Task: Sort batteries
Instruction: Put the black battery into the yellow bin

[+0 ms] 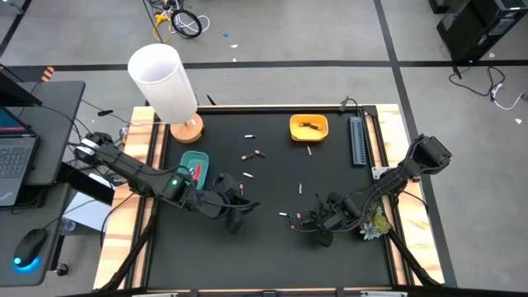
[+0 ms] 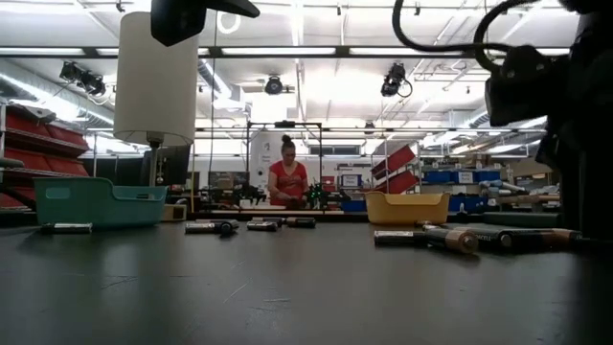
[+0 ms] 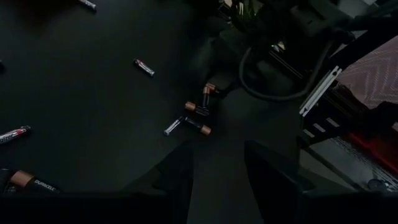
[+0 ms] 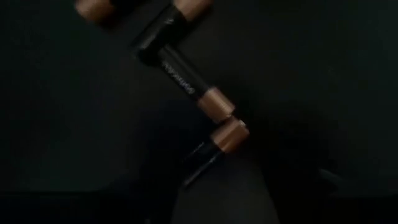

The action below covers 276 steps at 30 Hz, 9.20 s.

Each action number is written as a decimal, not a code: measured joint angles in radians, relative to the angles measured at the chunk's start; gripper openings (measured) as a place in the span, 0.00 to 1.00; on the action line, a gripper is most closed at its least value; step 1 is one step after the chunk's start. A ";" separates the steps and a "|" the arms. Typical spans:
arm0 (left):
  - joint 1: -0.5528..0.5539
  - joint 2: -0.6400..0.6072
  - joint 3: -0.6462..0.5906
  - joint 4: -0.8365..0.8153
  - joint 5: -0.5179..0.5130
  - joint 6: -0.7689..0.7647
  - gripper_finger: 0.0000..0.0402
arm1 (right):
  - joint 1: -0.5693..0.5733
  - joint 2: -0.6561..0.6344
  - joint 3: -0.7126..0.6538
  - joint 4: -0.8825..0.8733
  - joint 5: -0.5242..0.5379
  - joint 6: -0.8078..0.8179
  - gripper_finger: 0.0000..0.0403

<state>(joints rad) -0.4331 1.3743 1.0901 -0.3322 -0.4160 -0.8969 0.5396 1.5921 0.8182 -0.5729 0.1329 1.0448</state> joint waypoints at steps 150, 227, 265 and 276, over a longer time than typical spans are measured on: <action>0.640 0.053 -0.665 0.915 0.146 0.763 0.39 | -0.632 -0.574 -0.026 0.508 -0.013 -0.914 0.27; 0.675 0.385 -0.597 1.193 0.222 0.703 0.14 | -0.641 -0.545 -0.078 0.631 0.001 -0.875 0.27; 0.643 0.171 -0.150 0.784 0.706 0.248 0.14 | -0.602 -0.545 -0.077 0.563 -0.024 -1.413 0.40; 0.643 0.171 -0.149 0.853 0.746 0.133 0.14 | -0.587 -0.472 -0.058 0.669 -0.022 -1.414 0.51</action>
<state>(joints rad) 0.2100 1.5448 0.9409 0.5211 0.3298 -0.7642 -0.0473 1.1198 0.7606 0.0959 0.1112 -0.3695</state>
